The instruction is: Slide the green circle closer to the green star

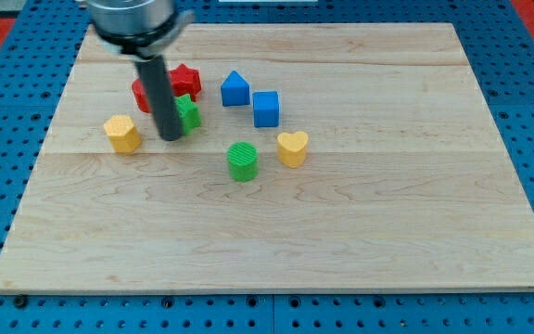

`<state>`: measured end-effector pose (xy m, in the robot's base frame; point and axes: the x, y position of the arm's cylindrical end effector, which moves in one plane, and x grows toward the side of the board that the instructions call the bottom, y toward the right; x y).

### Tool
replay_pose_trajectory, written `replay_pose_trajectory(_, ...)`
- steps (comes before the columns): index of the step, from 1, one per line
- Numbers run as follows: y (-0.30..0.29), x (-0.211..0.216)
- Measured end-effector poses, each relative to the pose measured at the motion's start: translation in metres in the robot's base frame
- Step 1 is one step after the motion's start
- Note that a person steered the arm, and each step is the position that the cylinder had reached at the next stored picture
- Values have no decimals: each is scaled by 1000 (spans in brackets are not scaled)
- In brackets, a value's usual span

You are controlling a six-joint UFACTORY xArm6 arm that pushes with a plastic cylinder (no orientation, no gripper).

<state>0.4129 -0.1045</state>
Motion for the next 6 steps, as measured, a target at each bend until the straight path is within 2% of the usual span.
replay_pose_trajectory(1,34,10)
replay_pose_trajectory(3,27,104)
replay_pose_trajectory(4,92,97)
replay_pose_trajectory(5,38,75)
replay_pose_trajectory(6,8,55)
